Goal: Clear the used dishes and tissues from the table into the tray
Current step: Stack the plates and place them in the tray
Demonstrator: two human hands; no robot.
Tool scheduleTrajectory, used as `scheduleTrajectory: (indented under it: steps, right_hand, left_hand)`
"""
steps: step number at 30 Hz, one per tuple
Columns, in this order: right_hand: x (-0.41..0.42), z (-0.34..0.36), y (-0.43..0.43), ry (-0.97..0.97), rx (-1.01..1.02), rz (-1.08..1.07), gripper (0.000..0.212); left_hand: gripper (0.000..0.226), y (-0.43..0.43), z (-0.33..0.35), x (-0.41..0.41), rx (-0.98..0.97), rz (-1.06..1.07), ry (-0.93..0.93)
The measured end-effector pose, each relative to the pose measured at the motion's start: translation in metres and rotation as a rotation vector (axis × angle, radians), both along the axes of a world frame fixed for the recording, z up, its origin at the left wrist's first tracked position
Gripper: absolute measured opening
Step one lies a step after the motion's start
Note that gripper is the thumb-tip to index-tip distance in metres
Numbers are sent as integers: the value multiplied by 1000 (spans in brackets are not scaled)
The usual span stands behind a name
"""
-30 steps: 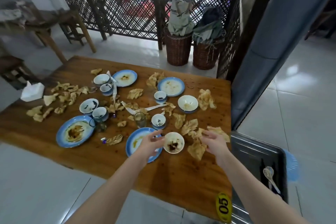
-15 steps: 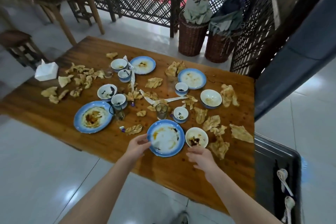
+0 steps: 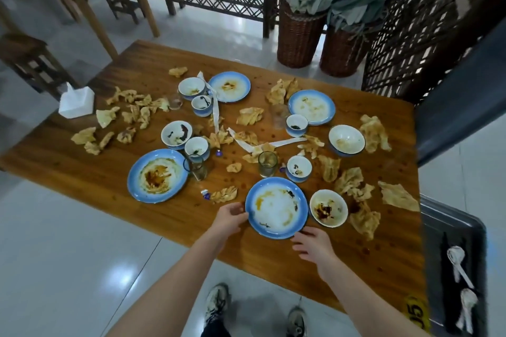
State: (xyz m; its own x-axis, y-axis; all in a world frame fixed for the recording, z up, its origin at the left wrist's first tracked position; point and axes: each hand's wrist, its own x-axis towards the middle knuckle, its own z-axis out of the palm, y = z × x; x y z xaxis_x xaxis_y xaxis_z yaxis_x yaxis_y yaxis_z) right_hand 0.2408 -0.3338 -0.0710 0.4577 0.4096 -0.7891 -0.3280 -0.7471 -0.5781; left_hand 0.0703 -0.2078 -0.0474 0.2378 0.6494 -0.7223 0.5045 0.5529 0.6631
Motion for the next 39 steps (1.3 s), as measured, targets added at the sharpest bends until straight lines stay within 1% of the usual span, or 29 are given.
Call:
scheduleTrajectory:
  steps: [5,10,12,17,21,24,28,33,39]
  right_hand:
    - [-20,-8,13,-39,-29,-205,44]
    - [-43,-13,17,-125,-62,-354,21]
    - [-51,-14,14,-150,-81,-394,16]
    - [-66,-4,12,-194,-60,-431,16]
    - [-85,8,21,-195,-5,-406,15]
    - [-108,16,33,-220,64,-346,16]
    - [-157,21,52,-220,111,-266,15]
    - [-215,20,88,-219,146,-166,11]
    - [-261,15,149,-160,149,-139,11]
  left_hand:
    - [51,26,-8,-7,-35,-176,10]
    - [49,39,-9,-12,-111,-223,-42]
    - [48,42,-8,-19,-130,-256,-55]
    - [44,50,5,-36,-129,-304,-111]
    - [45,57,16,-62,-108,-287,-148]
    - [42,61,20,-94,-103,-215,-163]
    - [41,69,26,-150,-88,-111,-139]
    - [32,89,29,-218,-37,1,-90]
    - [26,141,26,-270,-31,54,-48]
